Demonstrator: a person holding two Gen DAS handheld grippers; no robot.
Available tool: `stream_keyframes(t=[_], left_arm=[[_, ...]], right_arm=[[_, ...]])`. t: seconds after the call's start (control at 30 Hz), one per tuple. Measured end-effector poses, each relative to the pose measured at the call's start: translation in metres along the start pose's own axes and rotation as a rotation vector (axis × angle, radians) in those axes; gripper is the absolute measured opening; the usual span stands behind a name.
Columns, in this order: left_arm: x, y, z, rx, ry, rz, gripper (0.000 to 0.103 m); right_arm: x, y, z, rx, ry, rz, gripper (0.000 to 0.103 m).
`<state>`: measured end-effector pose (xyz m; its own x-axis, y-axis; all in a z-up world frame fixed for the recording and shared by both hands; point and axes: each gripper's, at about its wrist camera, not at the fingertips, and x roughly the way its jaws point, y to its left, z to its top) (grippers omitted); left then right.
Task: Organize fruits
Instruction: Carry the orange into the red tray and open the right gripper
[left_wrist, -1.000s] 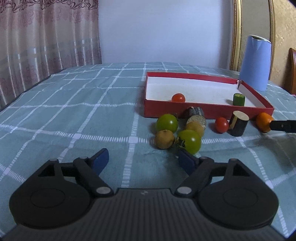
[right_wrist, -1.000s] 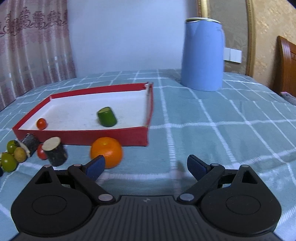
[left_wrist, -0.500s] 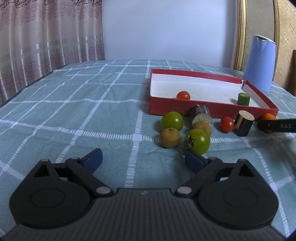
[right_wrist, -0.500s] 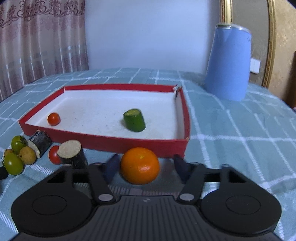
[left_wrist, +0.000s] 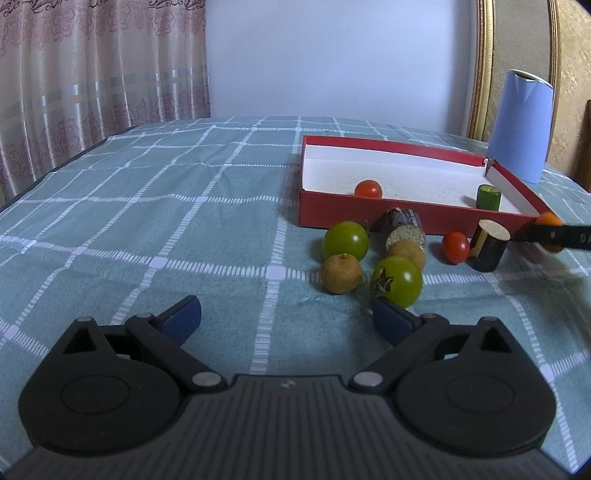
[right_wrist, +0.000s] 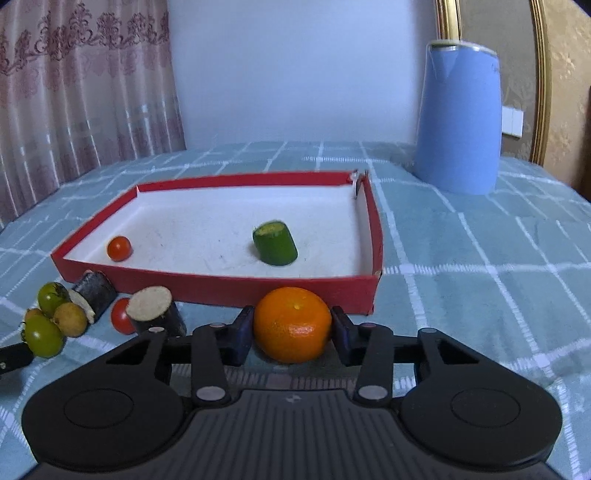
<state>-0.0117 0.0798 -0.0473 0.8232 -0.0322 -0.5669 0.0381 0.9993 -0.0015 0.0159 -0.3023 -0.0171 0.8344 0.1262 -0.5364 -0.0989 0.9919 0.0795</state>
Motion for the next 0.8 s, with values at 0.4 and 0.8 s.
stream_keyframes(t=[0.4,0.8], left_arm=[[0.000,0.000,0.000,0.000,0.000,0.000,0.099],[0.002,0.000,0.000,-0.007,0.009,0.001,0.103]], right_arm=[[0.036,-0.006,0.041,-0.043,-0.034,-0.044,0.043],[0.060,-0.011,0.035,-0.042,-0.007,-0.061,0.046]])
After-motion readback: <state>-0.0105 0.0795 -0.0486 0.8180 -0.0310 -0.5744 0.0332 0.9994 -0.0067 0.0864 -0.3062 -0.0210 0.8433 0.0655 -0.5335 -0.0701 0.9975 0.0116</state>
